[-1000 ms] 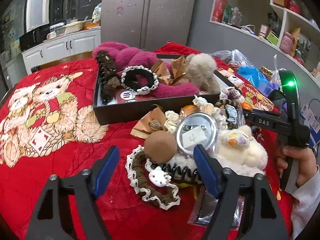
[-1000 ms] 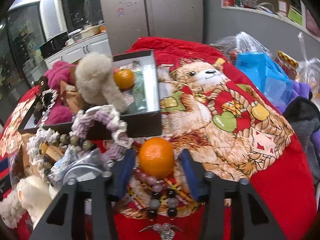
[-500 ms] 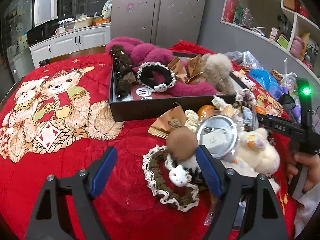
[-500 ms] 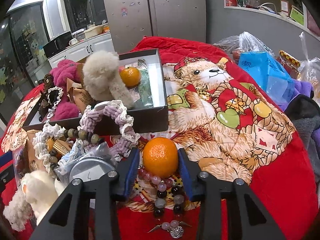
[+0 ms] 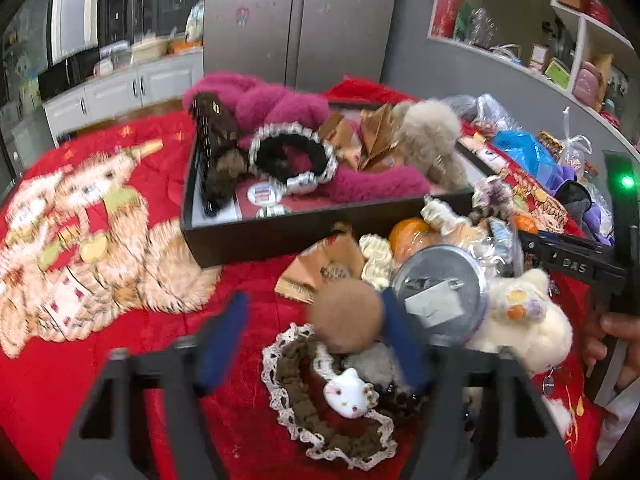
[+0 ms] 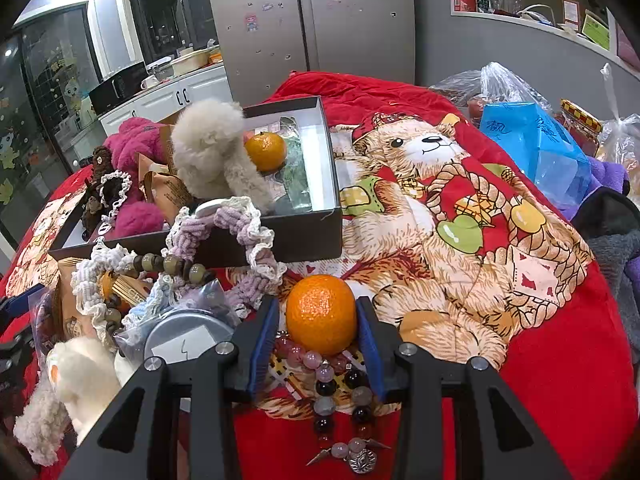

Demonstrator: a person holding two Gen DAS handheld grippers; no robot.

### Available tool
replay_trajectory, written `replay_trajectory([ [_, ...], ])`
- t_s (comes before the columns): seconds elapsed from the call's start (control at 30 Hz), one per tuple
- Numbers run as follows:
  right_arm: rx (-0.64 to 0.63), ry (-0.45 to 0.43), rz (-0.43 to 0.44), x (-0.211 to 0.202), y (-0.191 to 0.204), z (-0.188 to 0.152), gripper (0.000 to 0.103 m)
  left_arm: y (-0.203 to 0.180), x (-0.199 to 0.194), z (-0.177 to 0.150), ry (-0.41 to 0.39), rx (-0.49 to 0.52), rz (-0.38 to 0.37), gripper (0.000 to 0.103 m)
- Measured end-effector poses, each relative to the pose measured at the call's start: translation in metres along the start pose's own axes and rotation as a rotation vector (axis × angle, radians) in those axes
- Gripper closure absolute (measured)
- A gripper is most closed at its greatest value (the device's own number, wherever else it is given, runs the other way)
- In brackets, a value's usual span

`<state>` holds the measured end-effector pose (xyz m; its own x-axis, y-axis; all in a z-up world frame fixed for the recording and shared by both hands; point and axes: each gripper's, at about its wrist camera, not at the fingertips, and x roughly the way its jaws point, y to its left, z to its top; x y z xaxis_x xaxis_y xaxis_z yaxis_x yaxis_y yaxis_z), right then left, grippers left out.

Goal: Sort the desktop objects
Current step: 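Grasp the tangerine with the right tool while the left tool grasps the brown ball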

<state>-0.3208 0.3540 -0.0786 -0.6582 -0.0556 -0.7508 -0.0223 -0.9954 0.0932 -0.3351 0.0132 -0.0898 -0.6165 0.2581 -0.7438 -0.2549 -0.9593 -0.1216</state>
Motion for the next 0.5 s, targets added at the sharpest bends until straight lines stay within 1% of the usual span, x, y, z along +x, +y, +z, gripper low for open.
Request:
replay_trajectory([
  [0.03,0.000,0.000,0.000,0.000,0.000,0.000,0.063,0.001,0.005,0.000,0.025,-0.008,-0.002,0.067],
  [0.07,0.000,0.001,0.001,0.000,0.000,0.000,0.063,0.001,0.006,-0.001,0.030,-0.011,-0.009,0.067],
  [0.2,-0.005,0.002,0.001,-0.001,0.001,-0.001,0.063,-0.001,0.000,-0.003,0.009,0.005,0.002,0.067],
  [0.37,-0.015,-0.002,-0.002,-0.002,0.003,-0.001,0.063,0.000,-0.009,-0.003,-0.020,0.002,0.003,0.068],
  [0.5,-0.019,-0.017,0.006,-0.007,0.005,0.000,0.065,-0.001,-0.017,-0.005,-0.040,0.011,0.024,0.068],
])
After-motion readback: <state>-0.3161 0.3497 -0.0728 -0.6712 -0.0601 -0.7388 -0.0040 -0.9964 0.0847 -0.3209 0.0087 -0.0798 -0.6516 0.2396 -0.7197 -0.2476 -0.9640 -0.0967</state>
